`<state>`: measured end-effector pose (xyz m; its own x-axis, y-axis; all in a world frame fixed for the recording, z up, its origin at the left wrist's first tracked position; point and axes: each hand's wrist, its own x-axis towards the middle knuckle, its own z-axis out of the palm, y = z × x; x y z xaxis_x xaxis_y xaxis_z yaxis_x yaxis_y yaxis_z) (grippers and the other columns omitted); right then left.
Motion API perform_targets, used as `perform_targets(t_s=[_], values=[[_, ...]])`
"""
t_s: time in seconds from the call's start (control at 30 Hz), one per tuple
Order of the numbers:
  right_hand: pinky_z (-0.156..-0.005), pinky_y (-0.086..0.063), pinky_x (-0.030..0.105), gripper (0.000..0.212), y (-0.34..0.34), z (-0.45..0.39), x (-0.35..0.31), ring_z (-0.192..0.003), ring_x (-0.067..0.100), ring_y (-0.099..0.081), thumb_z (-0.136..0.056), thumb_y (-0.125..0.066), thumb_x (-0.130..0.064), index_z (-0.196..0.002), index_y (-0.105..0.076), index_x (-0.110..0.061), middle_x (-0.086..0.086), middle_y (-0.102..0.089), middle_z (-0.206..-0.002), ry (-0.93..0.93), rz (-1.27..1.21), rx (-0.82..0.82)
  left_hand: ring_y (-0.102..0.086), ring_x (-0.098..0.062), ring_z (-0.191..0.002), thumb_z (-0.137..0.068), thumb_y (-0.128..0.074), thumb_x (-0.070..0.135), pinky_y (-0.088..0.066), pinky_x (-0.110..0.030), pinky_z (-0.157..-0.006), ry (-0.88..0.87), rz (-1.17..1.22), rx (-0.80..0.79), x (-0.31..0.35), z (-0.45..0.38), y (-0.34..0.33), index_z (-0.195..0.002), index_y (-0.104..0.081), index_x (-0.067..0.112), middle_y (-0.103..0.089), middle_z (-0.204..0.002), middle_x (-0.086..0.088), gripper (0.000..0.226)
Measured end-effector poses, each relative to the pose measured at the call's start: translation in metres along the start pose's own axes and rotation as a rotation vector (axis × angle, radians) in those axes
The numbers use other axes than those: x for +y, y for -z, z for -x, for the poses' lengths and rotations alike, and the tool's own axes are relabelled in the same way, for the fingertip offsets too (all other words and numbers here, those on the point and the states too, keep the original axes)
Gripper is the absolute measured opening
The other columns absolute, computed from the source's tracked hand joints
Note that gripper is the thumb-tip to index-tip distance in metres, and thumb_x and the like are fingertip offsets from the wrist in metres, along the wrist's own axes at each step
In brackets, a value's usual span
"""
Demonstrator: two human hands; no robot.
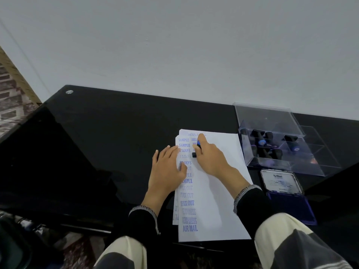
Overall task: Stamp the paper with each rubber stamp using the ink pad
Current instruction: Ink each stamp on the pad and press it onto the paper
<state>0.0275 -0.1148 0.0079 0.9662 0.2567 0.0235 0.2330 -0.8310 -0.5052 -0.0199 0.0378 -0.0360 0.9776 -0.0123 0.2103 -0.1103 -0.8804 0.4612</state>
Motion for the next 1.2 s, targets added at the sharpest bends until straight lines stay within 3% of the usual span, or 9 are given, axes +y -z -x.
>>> perform_targets(t_s=[0.1, 0.2, 0.37, 0.6, 0.7, 0.93, 1.2], values=[[-0.055, -0.038, 0.014, 0.033, -0.012, 0.013, 0.004, -0.062, 0.011, -0.052, -0.100, -0.040, -0.033, -0.126, -0.040, -0.013, 0.000, -0.063, -0.103, 0.040, 0.000, 0.094, -0.023, -0.010, -0.144, -0.095, -0.045, 0.038, -0.005, -0.037, -0.121, -0.002, 0.001, 0.001, 0.000, 0.000, 0.000, -0.145, -0.039, 0.020, -0.037, -0.151, 0.008, 0.053], [-0.057, -0.045, 0.020, 0.029, -0.017, 0.020, 0.003, -0.063, 0.013, -0.053, -0.099, -0.042, -0.033, -0.119, -0.043, -0.013, 0.000, -0.064, -0.099, 0.045, 0.011, 0.162, -0.023, -0.010, -0.144, -0.095, -0.046, 0.037, -0.006, -0.037, -0.120, -0.002, 0.005, 0.004, 0.001, 0.001, 0.000, -0.145, -0.039, 0.019, -0.038, -0.151, 0.007, 0.053], [-0.051, -0.029, 0.014, 0.028, -0.019, 0.026, 0.003, -0.058, 0.007, -0.044, -0.100, -0.039, -0.033, -0.114, -0.044, -0.010, -0.006, -0.053, -0.084, 0.054, -0.009, 0.196, -0.024, -0.010, -0.143, -0.094, -0.047, 0.036, -0.005, -0.036, -0.120, -0.001, 0.017, 0.008, 0.000, 0.001, -0.001, -0.144, -0.040, 0.019, -0.039, -0.150, 0.007, 0.053], [-0.051, -0.032, 0.011, 0.019, -0.016, 0.024, 0.001, -0.059, 0.008, -0.049, -0.099, -0.042, -0.032, -0.109, -0.041, -0.015, -0.010, -0.053, -0.089, 0.052, -0.069, 0.161, -0.024, -0.010, -0.143, -0.094, -0.047, 0.037, -0.006, -0.037, -0.120, -0.004, 0.014, 0.006, 0.000, 0.001, 0.000, -0.144, -0.040, 0.019, -0.039, -0.150, 0.007, 0.053], [-0.050, -0.035, 0.016, 0.011, -0.009, 0.024, 0.003, -0.055, 0.009, -0.046, -0.101, -0.041, -0.026, -0.096, -0.035, -0.018, -0.010, -0.050, -0.074, 0.028, -0.212, 0.158, -0.023, -0.009, -0.144, -0.094, -0.047, 0.037, -0.006, -0.037, -0.121, -0.003, 0.020, 0.003, 0.001, 0.001, 0.001, -0.144, -0.040, 0.019, -0.038, -0.150, 0.008, 0.054], [-0.047, -0.030, 0.016, 0.020, 0.014, 0.037, 0.022, -0.053, 0.008, -0.030, -0.102, -0.041, -0.020, -0.088, -0.035, -0.008, -0.001, -0.038, -0.066, -0.180, -0.586, 0.487, -0.021, -0.009, -0.144, -0.095, -0.045, 0.038, -0.004, -0.038, -0.121, 0.008, 0.025, -0.023, 0.000, 0.000, 0.002, -0.146, -0.038, 0.021, -0.036, -0.152, 0.009, 0.054], [-0.050, -0.031, 0.015, 0.020, 0.022, 0.041, 0.028, -0.058, 0.011, -0.030, -0.102, -0.041, -0.019, -0.086, -0.035, -0.009, 0.000, -0.037, -0.071, -0.206, -0.637, 0.500, -0.022, -0.010, -0.144, -0.095, -0.045, 0.038, -0.004, -0.038, -0.121, 0.009, 0.020, -0.021, 0.002, 0.000, 0.002, -0.145, -0.039, 0.021, -0.036, -0.151, 0.009, 0.053]])
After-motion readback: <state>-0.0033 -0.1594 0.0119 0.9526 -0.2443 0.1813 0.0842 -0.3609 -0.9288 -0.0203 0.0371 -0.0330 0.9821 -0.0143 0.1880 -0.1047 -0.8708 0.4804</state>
